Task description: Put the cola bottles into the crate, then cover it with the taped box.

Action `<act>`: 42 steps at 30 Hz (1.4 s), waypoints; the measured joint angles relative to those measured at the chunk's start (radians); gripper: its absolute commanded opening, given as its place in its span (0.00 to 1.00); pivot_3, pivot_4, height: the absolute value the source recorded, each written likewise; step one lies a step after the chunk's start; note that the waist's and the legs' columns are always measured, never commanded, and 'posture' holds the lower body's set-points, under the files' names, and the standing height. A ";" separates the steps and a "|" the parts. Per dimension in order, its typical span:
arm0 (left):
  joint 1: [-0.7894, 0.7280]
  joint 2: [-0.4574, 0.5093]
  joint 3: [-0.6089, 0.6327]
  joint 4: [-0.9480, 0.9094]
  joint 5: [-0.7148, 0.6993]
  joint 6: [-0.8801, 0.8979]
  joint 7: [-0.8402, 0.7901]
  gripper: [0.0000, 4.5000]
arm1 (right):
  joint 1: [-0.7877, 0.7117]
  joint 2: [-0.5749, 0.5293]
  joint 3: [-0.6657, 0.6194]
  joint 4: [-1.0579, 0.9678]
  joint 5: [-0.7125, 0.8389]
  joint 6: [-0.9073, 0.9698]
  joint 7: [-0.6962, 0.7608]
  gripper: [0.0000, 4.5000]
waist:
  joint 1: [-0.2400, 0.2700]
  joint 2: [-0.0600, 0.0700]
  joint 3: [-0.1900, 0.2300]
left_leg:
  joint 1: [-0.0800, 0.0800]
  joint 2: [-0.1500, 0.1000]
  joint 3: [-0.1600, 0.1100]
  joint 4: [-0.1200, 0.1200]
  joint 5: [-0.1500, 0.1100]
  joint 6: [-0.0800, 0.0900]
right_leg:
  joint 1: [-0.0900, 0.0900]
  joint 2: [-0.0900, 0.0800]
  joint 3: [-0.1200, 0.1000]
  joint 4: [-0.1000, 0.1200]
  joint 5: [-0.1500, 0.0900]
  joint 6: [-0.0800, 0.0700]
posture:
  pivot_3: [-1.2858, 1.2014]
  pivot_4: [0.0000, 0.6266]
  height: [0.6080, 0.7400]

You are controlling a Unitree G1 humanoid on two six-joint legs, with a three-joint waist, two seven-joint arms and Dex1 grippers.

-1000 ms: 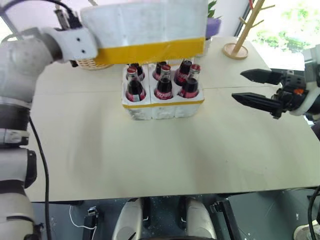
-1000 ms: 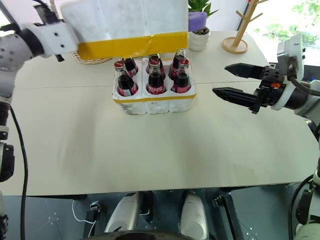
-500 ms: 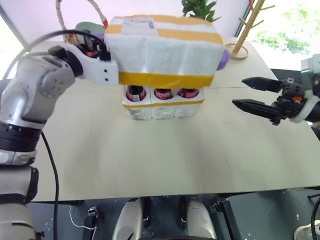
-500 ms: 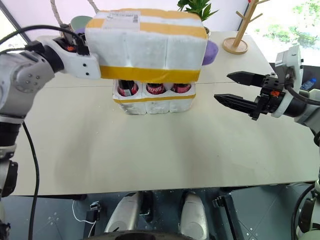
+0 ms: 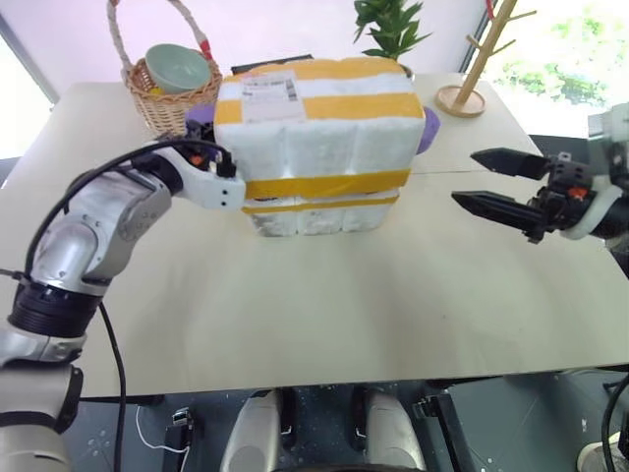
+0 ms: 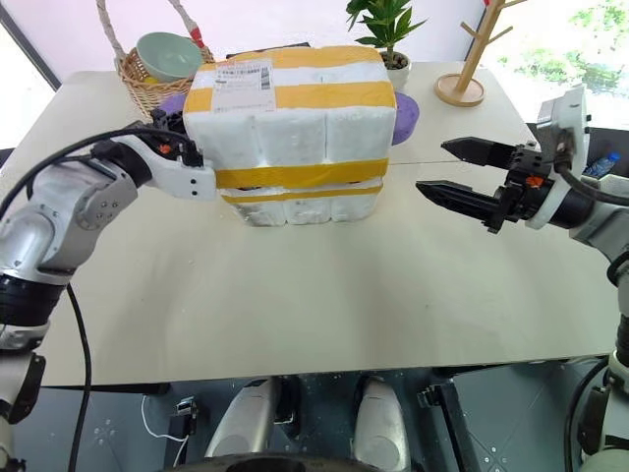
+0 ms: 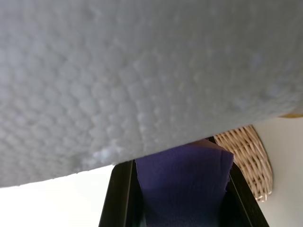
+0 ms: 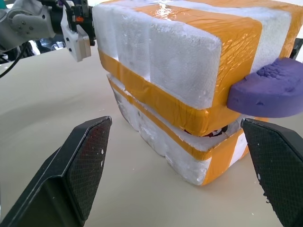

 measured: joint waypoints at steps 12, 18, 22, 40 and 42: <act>0.012 0.013 -0.032 0.094 0.090 -0.076 0.157 0.40 | -0.011 0.014 0.002 0.009 0.016 -0.002 -0.034 1.00 | -0.002 0.000 0.000 | 0.002 0.001 0.000 0.000 -0.001 0.001 | 0.001 0.000 0.000 0.000 0.000 0.000 | 0.52 0.24 0.97; 0.094 0.031 0.002 0.086 0.026 -0.107 0.156 0.98 | -0.022 0.023 0.023 0.028 0.019 -0.003 -0.045 1.00 | -0.003 0.000 0.000 | 0.002 0.001 0.001 -0.001 -0.001 0.001 | 0.001 -0.001 0.000 0.000 0.000 0.000 | 0.52 0.24 0.97; 0.201 0.097 0.083 0.018 -0.083 -0.185 0.158 0.98 | -0.033 0.024 0.032 0.036 0.021 -0.003 -0.049 1.00 | -0.006 0.000 0.000 | 0.002 0.001 0.001 -0.001 -0.001 0.001 | 0.000 -0.001 0.000 0.000 0.000 0.000 | 0.52 0.24 0.97; 0.582 0.350 0.743 -0.169 -1.913 0.837 -0.605 0.98 | 0.041 -0.037 0.041 0.115 -0.048 -0.047 0.045 1.00 | -0.003 0.004 -0.002 | 0.004 0.000 0.001 -0.003 0.000 -0.002 | 0.003 0.000 -0.001 -0.006 0.000 0.000 | 0.52 0.24 0.97; 0.577 0.365 0.726 -0.164 -1.913 0.883 -0.665 0.98 | 0.025 -0.037 0.054 0.126 -0.051 -0.047 0.044 1.00 | -0.007 0.004 -0.002 | 0.004 0.001 0.001 -0.003 0.002 -0.005 | 0.003 0.001 -0.001 -0.006 0.000 0.000 | 0.52 0.24 0.97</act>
